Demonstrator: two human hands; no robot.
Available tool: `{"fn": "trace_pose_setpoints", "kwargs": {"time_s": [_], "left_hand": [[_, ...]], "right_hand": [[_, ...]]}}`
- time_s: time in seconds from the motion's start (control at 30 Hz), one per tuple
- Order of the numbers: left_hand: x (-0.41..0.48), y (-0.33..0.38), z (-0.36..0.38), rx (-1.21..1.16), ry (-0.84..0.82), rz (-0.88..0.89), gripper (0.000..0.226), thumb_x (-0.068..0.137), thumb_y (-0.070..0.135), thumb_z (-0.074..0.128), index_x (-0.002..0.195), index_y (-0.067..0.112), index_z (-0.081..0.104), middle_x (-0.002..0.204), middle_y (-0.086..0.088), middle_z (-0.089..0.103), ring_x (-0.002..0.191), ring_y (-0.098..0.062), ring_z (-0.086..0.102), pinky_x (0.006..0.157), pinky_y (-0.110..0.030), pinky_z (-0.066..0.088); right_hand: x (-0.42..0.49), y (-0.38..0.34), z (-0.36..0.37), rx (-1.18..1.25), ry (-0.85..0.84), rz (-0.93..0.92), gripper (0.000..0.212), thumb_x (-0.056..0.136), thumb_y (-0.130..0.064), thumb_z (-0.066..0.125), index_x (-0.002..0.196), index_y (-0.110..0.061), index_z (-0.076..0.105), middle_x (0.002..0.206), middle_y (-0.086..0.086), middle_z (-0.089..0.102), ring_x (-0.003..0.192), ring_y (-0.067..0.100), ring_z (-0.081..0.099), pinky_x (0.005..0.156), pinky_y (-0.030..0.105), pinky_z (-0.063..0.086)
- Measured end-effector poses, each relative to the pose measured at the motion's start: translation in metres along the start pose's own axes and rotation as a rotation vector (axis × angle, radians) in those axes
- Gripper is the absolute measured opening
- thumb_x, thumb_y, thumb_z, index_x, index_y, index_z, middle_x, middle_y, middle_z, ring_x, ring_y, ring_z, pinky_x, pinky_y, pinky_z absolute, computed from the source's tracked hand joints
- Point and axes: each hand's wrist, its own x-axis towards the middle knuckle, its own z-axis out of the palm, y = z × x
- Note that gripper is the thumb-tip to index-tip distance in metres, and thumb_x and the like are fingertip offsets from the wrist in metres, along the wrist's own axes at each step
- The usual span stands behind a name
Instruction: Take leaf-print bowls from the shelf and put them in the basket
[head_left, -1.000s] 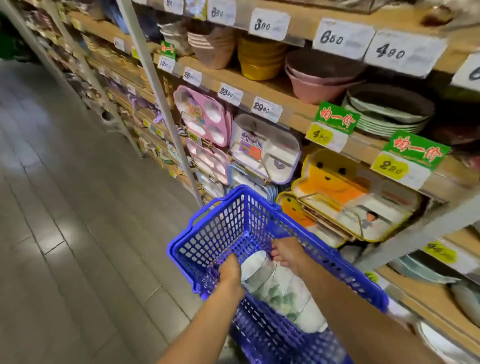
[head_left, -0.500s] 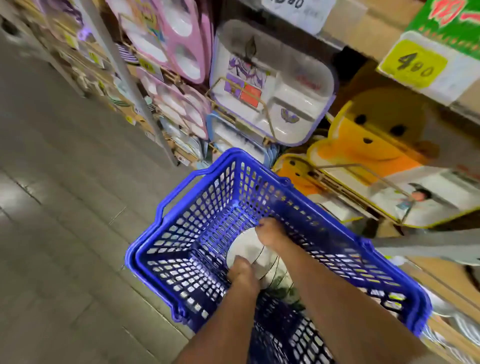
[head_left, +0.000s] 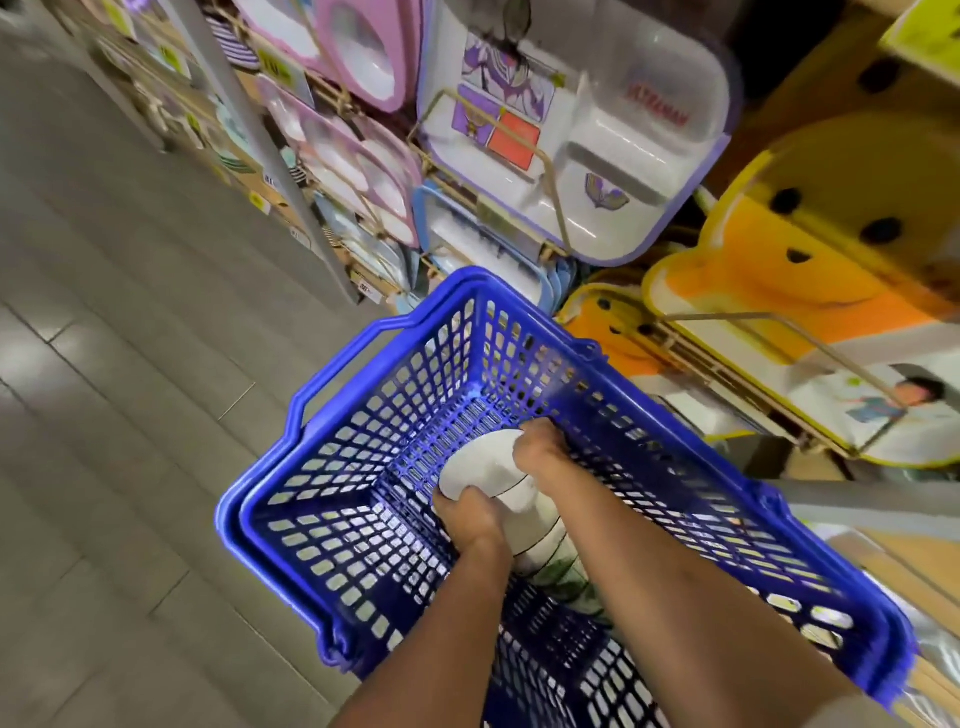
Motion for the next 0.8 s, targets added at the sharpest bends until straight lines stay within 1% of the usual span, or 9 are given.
{"fn": "trace_pose_setpoints", "kwargs": {"time_s": [0.03,0.13,0.27,0.4,0.5,0.57,0.67,0.73,0.8], "left_hand": [[-0.001,0.002,0.001,-0.010,-0.001,0.024,0.058,0.088,-0.009,0.038,0.143,0.007,0.040,0.131,-0.021,0.055,0.116,-0.040,0.055,0.093,-0.035,0.044],[-0.006,0.012,0.000,-0.005,-0.016,0.056,0.054,0.091,-0.010,0.034,0.142,0.005,0.039,0.133,-0.027,0.054,0.118,-0.044,0.054,0.103,-0.050,0.044],[-0.014,0.030,-0.005,-0.018,-0.073,0.057,0.056,0.090,-0.015,0.042,0.143,0.005,0.038,0.135,-0.025,0.053,0.121,-0.040,0.053,0.100,-0.038,0.042],[-0.033,0.052,-0.014,-0.055,-0.087,0.093,0.057,0.090,-0.011,0.034,0.144,0.006,0.039,0.133,-0.023,0.055,0.117,-0.041,0.056,0.101,-0.049,0.046],[-0.048,0.068,-0.024,-0.010,-0.116,0.159,0.055,0.087,-0.008,0.031,0.139,0.005,0.043,0.132,-0.022,0.056,0.115,-0.039,0.057,0.102,-0.050,0.047],[-0.057,0.080,-0.032,0.023,-0.138,0.199,0.053,0.086,-0.007,0.032,0.136,0.005,0.045,0.130,-0.022,0.057,0.114,-0.039,0.057,0.101,-0.050,0.047],[-0.073,0.099,-0.045,0.082,-0.183,0.228,0.058,0.085,-0.002,0.030,0.140,0.011,0.043,0.129,-0.018,0.057,0.111,-0.037,0.055,0.098,-0.056,0.047],[-0.087,0.111,-0.053,0.117,-0.219,0.264,0.059,0.085,0.000,0.030,0.142,0.013,0.041,0.133,-0.018,0.054,0.115,-0.038,0.054,0.099,-0.059,0.046],[-0.103,0.125,-0.061,0.106,-0.265,0.315,0.059,0.086,0.000,0.031,0.143,0.013,0.040,0.135,-0.018,0.053,0.119,-0.040,0.052,0.100,-0.062,0.043]], "right_hand": [[-0.001,-0.002,-0.001,0.019,0.010,-0.002,0.038,0.096,-0.011,0.043,0.132,-0.004,0.053,0.134,0.017,0.053,0.125,0.030,0.050,0.098,0.032,0.042],[-0.009,-0.009,-0.009,0.055,0.024,-0.012,0.038,0.095,-0.010,0.043,0.131,-0.002,0.053,0.133,0.019,0.053,0.123,0.032,0.051,0.097,0.034,0.043],[-0.026,-0.016,-0.021,0.129,0.022,-0.021,0.038,0.094,-0.009,0.044,0.131,-0.001,0.053,0.134,0.021,0.052,0.123,0.034,0.051,0.097,0.035,0.043],[-0.049,-0.022,-0.035,0.182,0.020,-0.048,0.037,0.096,-0.008,0.041,0.129,0.002,0.054,0.131,0.024,0.054,0.121,0.035,0.053,0.093,0.034,0.044],[-0.071,-0.025,-0.042,0.305,0.013,-0.052,0.037,0.097,-0.006,0.039,0.131,-0.001,0.052,0.131,0.020,0.053,0.110,0.029,0.053,0.083,0.029,0.045],[-0.084,-0.026,-0.047,0.347,0.100,-0.085,0.033,0.093,-0.004,0.046,0.124,-0.003,0.056,0.126,0.015,0.057,0.102,0.022,0.053,0.081,0.027,0.046],[-0.108,-0.026,-0.059,0.444,0.155,-0.160,0.027,0.090,-0.005,0.051,0.114,-0.005,0.063,0.117,0.013,0.063,0.100,0.022,0.056,0.077,0.026,0.048],[-0.122,-0.029,-0.068,0.500,0.153,-0.191,0.018,0.091,-0.006,0.052,0.105,-0.008,0.063,0.110,0.012,0.064,0.096,0.023,0.056,0.063,0.021,0.044],[-0.139,-0.032,-0.076,0.547,0.151,-0.229,0.018,0.091,-0.005,0.050,0.100,-0.013,0.063,0.097,0.005,0.063,0.088,0.020,0.055,0.053,0.015,0.038]]}}
